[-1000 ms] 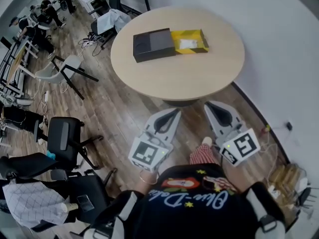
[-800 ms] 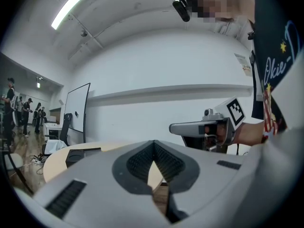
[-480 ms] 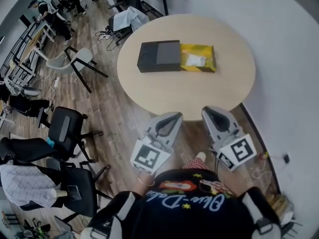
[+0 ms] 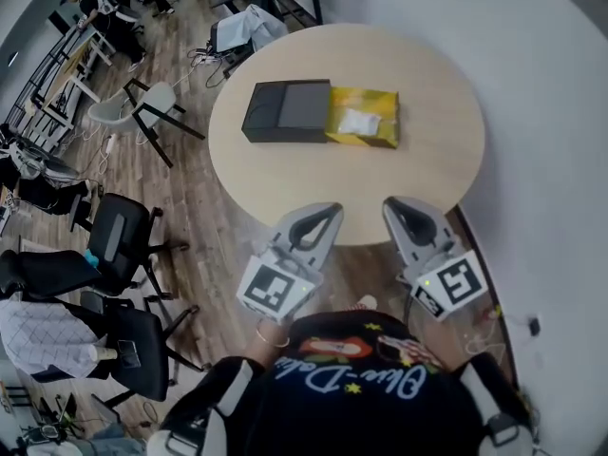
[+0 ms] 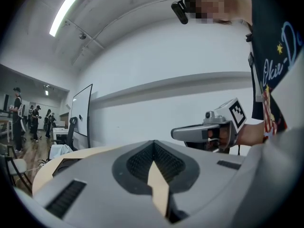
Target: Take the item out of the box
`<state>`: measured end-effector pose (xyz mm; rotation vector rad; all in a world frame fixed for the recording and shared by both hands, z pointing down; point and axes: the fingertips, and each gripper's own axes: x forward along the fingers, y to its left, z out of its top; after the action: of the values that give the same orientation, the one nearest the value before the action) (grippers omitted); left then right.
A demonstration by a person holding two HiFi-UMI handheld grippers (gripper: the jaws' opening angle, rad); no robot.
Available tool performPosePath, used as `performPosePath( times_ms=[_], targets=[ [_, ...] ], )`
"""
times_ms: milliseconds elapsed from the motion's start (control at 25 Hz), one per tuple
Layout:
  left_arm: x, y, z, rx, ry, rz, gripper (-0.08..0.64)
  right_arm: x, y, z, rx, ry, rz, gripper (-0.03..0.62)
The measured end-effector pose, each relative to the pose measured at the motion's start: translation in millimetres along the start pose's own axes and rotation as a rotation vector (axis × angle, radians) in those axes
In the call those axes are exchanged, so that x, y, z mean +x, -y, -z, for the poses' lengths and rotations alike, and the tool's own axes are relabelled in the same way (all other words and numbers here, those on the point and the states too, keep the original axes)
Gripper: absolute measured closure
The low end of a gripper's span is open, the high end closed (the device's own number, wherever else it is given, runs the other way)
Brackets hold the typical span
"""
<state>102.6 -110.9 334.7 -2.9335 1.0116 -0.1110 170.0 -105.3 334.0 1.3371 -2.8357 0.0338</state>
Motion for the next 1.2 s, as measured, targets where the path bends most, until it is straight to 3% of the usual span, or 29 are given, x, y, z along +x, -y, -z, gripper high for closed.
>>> performPosePath(
  times_ms=[240,560,840,1000,1200],
  targets=[
    [15.7,-0.4,5.9,0.004,-0.032,-0.041,0.566,1.7,19.6,2.7,-0.012,-0.021,-0.036,0.595],
    [21.8,-29.2,23.3,-0.034,-0.077,-0.114,0.566,28.0,32.0,20.7,0.043,-0.058,-0.069,0.594],
    [63.9,-61.8,26.8,-0.042,-0.046,-0.085,0.566,54.2,68.5,21.3,0.011,-0.075,-0.035,0.594],
    [89.8,-87.4,14.3,0.006,-0.014,-0.074,0.566,76.3,93.4,12.6,-0.033,-0.084,-0.018,0.594],
    [107.3,-116.2,17.3,-0.017,-0.007,-0.082,0.566,108.1,118.8,18.5,-0.086,-0.114,-0.031,0.594]
  ],
)
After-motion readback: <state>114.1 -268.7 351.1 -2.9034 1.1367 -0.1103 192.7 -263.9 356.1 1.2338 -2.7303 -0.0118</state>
